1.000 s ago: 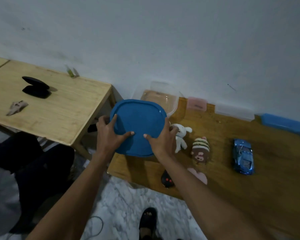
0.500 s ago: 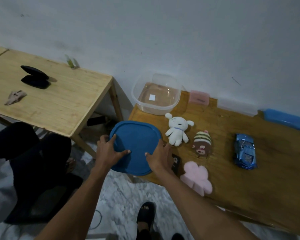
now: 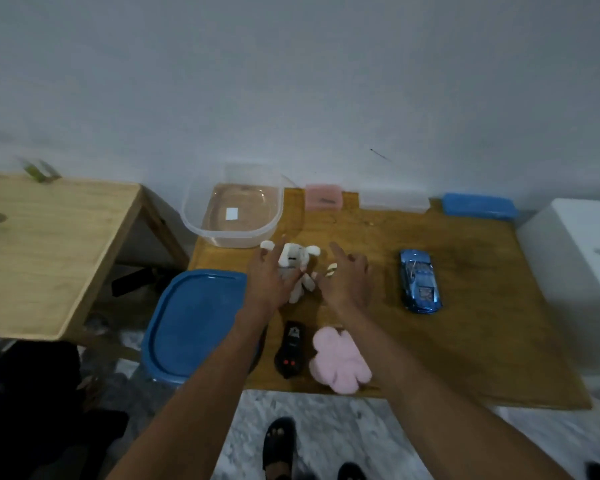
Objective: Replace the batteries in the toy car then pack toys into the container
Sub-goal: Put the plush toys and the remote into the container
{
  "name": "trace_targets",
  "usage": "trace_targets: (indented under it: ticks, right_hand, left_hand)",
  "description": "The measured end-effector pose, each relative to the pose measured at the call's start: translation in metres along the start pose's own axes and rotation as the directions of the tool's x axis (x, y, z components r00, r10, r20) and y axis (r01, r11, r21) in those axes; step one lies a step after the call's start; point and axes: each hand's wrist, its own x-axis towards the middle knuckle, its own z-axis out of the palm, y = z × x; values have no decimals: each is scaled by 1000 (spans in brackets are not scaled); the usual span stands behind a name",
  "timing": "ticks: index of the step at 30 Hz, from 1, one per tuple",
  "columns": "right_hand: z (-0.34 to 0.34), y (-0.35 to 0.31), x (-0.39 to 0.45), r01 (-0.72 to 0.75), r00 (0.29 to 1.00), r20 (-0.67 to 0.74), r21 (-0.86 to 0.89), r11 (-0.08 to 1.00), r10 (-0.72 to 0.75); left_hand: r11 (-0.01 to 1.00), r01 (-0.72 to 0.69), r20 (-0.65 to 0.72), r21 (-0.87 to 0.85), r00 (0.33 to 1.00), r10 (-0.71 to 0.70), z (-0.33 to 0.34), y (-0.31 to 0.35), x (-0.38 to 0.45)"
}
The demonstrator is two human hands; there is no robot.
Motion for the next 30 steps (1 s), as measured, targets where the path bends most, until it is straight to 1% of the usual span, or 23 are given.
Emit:
trace_targets:
  ticks: [2, 5, 6, 8, 10, 12, 14, 17, 19, 21, 24, 27, 30]
  right_hand:
    - [4, 14, 8, -44, 993, 111, 28, 999, 40]
    - [14, 30, 13, -77, 975, 213, 35, 996, 67]
    - [16, 34, 14, -97, 973, 216, 58, 994, 82]
    - [18, 37, 15, -106, 981, 173, 103, 989, 87]
    - [12, 33, 20, -90, 992, 100, 146, 985, 76]
    - [-3, 18, 31, -70, 997, 28, 192, 979, 66]
    - [-20, -4, 49, -4, 999, -44, 251, 968, 16]
    - [-45, -46, 77, 118, 990, -121, 379, 918, -77]
    - [-56, -77, 93, 192, 979, -143, 394, 899, -147]
    - [-59, -111, 104, 248, 968, -132, 406, 880, -212]
    - [-39, -157, 114, 290, 956, -92, 455, 842, -280]
    - [-1, -185, 120, 253, 959, -17, 493, 833, -282]
    - [35, -191, 128, 184, 962, 84, 505, 843, -260]
  left_hand:
    - [999, 35, 42, 31, 998, -37, 15, 0, 10]
    - [995, 102, 78, -21, 992, -100, 28, -3, 19]
    - [992, 117, 73, -40, 991, -113, 30, -3, 21]
    - [989, 124, 55, -76, 991, -120, 33, 0, 23]
    - [991, 82, 29, -107, 996, -79, 31, 12, 26]
    - [989, 7, -17, -144, 1000, -9, 23, 29, 31]
    - [984, -59, -84, -171, 995, 45, 8, 46, 45]
    - [971, -108, -189, -215, 980, 67, -32, 65, 77]
    - [965, -146, -255, -219, 963, 88, -64, 66, 100]
    - [967, -144, -294, -211, 953, 77, -94, 57, 119]
    - [975, -103, -323, -196, 946, 34, -129, 28, 143]
    - [977, -28, -293, -214, 955, -37, -142, -10, 159]
    - [974, 33, -230, -225, 969, -86, -135, -45, 173]
